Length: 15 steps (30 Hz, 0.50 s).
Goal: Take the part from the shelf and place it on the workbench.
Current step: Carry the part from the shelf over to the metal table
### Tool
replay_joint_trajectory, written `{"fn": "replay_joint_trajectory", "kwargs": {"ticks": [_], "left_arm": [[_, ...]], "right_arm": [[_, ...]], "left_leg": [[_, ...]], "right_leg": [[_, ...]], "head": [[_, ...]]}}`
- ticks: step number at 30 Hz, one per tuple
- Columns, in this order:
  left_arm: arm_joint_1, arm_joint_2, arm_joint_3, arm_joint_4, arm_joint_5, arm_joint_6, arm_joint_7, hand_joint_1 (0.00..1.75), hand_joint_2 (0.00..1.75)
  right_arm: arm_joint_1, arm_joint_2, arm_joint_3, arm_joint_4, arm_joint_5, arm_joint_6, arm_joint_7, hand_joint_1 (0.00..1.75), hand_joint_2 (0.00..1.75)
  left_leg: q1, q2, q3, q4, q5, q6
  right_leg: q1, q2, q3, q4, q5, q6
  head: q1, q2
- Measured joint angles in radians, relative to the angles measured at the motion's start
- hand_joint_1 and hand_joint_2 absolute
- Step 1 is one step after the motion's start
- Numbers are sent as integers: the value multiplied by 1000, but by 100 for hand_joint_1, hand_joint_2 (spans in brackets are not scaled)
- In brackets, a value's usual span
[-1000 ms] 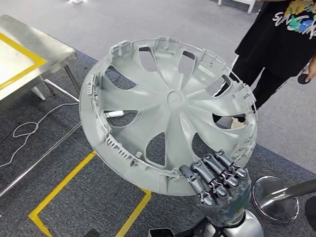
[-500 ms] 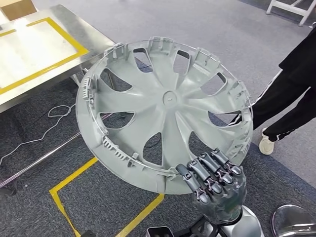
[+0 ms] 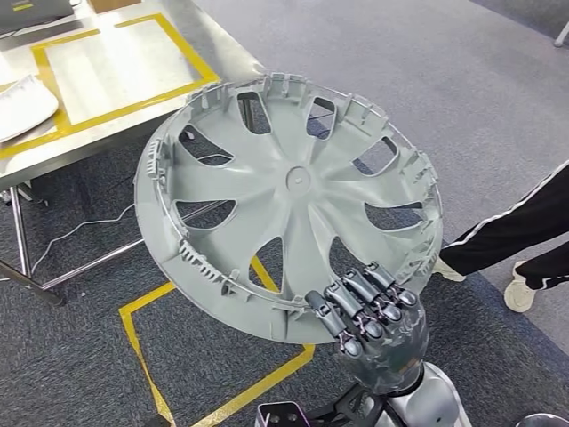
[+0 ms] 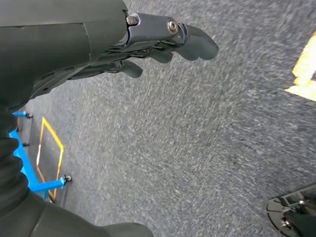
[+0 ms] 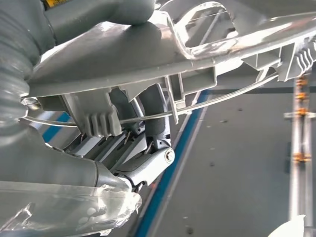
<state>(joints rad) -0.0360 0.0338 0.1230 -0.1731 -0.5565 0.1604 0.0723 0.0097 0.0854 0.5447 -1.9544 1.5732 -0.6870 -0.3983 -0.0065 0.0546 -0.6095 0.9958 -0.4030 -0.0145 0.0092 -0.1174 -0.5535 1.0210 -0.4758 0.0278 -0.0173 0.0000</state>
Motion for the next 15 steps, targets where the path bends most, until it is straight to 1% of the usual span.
{"fn": "replay_joint_trajectory", "kwargs": {"ticks": [1, 2, 3, 4, 5, 6, 7, 8, 9, 10, 11, 12, 13, 14, 15], "left_arm": [[3, 0, 0, 0, 0, 0, 1, 0, 175], [6, 0, 0, 0, 0, -1, 1, 0, 175], [6, 0, 0, 0, 0, -1, 2, 0, 175], [5, 0, 0, 0, 0, -1, 2, 0, 175], [4, 0, 0, 0, 0, -1, 2, 0, 175], [2, 0, 0, 0, 0, -1, 3, 0, 175], [1, 1, 0, 0, 0, -2, 4, 0, 175], [2, 1, 1, 0, 0, -3, 6, 0, 175], [2, 1, 1, 0, 1, -5, 9, 0, 175], [3, 1, 2, 0, 1, -7, 12, 0, 175], [3, 1, 3, 0, 1, -9, 14, 0, 175], [2, 0, 4, 0, 2, -10, 15, 0, 175], [2, 0, 6, 0, 3, -11, 17, 0, 175], [3, 0, 6, 0, 4, -12, 18, 0, 175], [4, 1, 7, 0, 5, -13, 19, 0, 175]], "right_arm": [[-3, 0, 2, 2, 0, 0, 3, 175, 175], [-6, 0, 3, 4, 0, 0, 6, 175, 175], [-8, -1, 5, 6, 0, 0, 11, 175, 175], [-9, -2, 6, 7, 0, 0, 14, 175, 175], [-10, -3, 7, 9, -1, 0, 16, 175, 175], [-9, -5, 7, 11, -1, 0, 17, 175, 175], [-9, -7, 8, 14, 0, 0, 18, 175, 175], [-9, -8, 9, 17, 0, 0, 20, 175, 175], [-9, -10, 10, 21, 0, 0, 23, 175, 175], [-9, -12, 11, 25, 0, 0, 27, 175, 175], [-10, -14, 11, 29, 0, 0, 32, 175, 175], [-11, -16, 12, 33, 0, 0, 38, 175, 175], [-12, -18, 13, 37, 0, 0, 46, 175, 175], [-15, -22, 14, 41, 0, 0, 55, 175, 175], [-17, -26, 15, 47, 0, 0, 63, 175, 175]], "left_leg": [[1, -12, 0, -2, 1, 6], [4, -23, 0, -3, 2, 11], [7, -35, 1, -5, 4, 17], [10, -46, 2, -6, 5, 22], [12, -58, 1, -5, 5, 25], [12, -71, 0, -5, 6, 27], [11, -85, 0, -5, 6, 28], [11, -100, 0, -5, 6, 28], [11, -116, 1, -5, 7, 27], [12, -131, 1, -4, 8, 26], [12, -145, 1, -4, 9, 24], [12, -159, -2, -3, 11, 20], [14, -171, -5, -2, 13, 15], [15, -182, -9, -3, 16, 8], [17, -192, -14, -4, 20, 1]], "right_leg": [[-1, -5, 2, -1, -3, 5], [-3, 6, 0, 8, -12, 11], [-6, 30, -12, 36, -30, 17], [-8, 60, -35, 85, -57, 22], [-10, 88, -66, 151, -88, 25], [-10, 103, -100, 220, -115, 27], [-10, 110, -128, 269, -127, 27], [-10, 113, -140, 285, -120, 26], [-10, 116, -133, 261, -94, 24], [-11, 123, -109, 202, -56, 20], [-13, 144, -78, 131, -22, 17], [-16, 166, -48, 66, 2, 14], [-17, 185, -27, 24, 13, 11], [-17, 196, -18, 6, 13, 9], [-16, 192, -15, 2, 13, 7]], "head": [[1, 0], [2, 0], [4, 0], [7, 0], [9, 0], [11, 0], [11, 0], [11, 0], [11, 0], [11, 0], [11, 0], [11, 0], [10, 0], [10, 0], [10, 0]]}}
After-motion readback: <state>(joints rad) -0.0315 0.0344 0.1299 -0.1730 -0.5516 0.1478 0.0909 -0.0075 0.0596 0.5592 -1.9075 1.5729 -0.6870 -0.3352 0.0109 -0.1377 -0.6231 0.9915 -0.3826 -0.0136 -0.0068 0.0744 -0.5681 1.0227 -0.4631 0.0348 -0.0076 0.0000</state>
